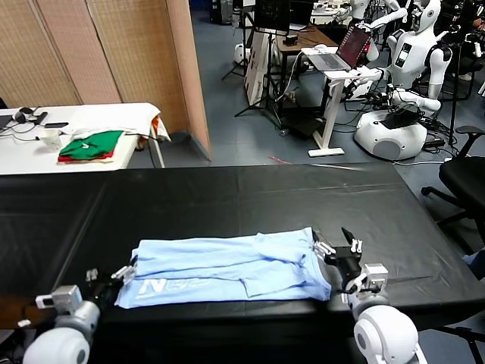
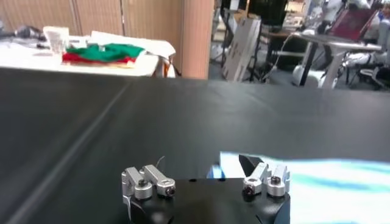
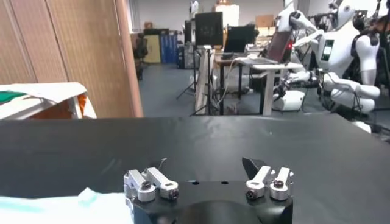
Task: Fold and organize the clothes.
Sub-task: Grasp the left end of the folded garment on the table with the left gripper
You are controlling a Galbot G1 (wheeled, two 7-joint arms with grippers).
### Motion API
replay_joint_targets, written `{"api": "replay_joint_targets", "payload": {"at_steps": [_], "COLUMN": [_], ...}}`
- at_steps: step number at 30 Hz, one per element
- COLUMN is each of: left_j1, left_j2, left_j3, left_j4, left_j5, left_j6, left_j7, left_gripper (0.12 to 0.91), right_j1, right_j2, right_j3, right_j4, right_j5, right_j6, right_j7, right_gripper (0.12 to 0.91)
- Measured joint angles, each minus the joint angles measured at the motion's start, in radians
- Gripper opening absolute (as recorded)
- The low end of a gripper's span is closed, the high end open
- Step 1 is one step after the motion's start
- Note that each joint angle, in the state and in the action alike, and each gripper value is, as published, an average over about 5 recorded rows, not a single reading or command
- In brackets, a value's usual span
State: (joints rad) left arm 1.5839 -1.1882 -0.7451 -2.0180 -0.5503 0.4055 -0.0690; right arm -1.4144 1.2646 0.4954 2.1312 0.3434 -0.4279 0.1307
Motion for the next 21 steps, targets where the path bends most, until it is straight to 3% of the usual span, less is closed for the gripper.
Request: {"api": "replay_joint_targets", "payload": {"at_steps": [17, 21], "left_j1": [0.017, 0.018], "left_j2": [-0.048, -0.051], "left_j3": [0.023, 0.036], "left_j4": [0.008, 0.013], "left_j5": [0.022, 0.039], "left_j6": [-0.015, -0.021], "left_j7": [0.023, 0.031], "left_gripper": [0.906, 0.869], "right_j1": [-0.005, 0.0], "right_j2": [0.012, 0.016], "right_j3": [-0.019, -0.026], "right_j4": [0.008, 0.006], "right_j5": [-0.01, -0.017], "right_j6": [-0.002, -0.002], "right_j7": [0.004, 0.004], "right_gripper": [0.907, 0.907]}}
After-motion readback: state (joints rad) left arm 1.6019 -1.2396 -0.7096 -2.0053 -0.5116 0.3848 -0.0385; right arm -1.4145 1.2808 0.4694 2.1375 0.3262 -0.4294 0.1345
